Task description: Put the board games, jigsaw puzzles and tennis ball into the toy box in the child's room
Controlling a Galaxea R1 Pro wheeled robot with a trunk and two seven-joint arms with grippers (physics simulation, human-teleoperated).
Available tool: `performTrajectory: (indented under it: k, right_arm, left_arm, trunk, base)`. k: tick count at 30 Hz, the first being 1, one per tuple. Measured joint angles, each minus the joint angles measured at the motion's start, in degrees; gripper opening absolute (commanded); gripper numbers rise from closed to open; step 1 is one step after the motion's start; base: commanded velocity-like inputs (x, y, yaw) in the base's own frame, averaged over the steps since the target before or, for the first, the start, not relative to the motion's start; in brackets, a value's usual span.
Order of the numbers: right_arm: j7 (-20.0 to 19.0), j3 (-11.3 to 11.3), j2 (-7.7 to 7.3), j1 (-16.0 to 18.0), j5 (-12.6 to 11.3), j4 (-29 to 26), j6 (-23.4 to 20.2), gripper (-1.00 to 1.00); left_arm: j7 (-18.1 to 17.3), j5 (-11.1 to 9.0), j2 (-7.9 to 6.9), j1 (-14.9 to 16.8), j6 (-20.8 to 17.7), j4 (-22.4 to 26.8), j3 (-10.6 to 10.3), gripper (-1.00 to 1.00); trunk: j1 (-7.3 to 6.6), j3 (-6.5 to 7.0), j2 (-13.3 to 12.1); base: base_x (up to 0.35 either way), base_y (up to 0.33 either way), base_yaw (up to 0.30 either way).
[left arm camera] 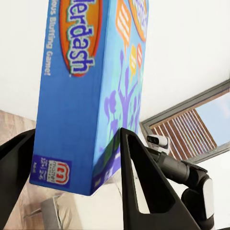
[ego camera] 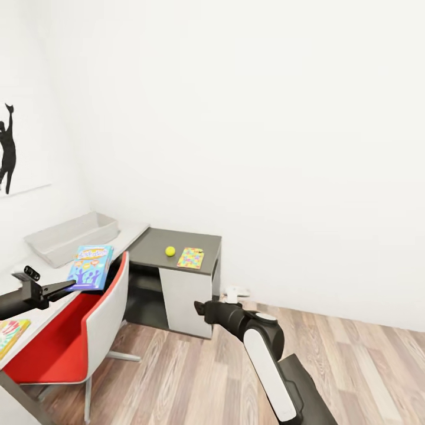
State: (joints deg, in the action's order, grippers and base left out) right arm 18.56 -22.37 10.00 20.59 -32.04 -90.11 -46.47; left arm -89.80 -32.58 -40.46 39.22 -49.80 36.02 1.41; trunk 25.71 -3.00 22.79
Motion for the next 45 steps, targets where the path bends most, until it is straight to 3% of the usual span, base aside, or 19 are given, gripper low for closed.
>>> performTrajectory:
  k: [17,45]
  right_arm:
    - [-0.05,-0.3,0.0,-0.09,-0.05,0.0,0.1,1.0]
    - [0.05,-0.46,0.0,-0.09,0.0,0.0,0.01,1.0]
  left_arm:
    - [0.0,-0.01,-0.12,0.01,0.03,0.01,0.04,-1.0]
    - [0.01,-0.02,0.12,0.0,0.03,0.0,0.03,-1.0]
  trunk:
    - [0.02,0.04,0.0]
    - [0.0,1.08,0.0]
  base:
    - [0.249,-0.078,0.084]
    - [0.186,-0.108,0.264]
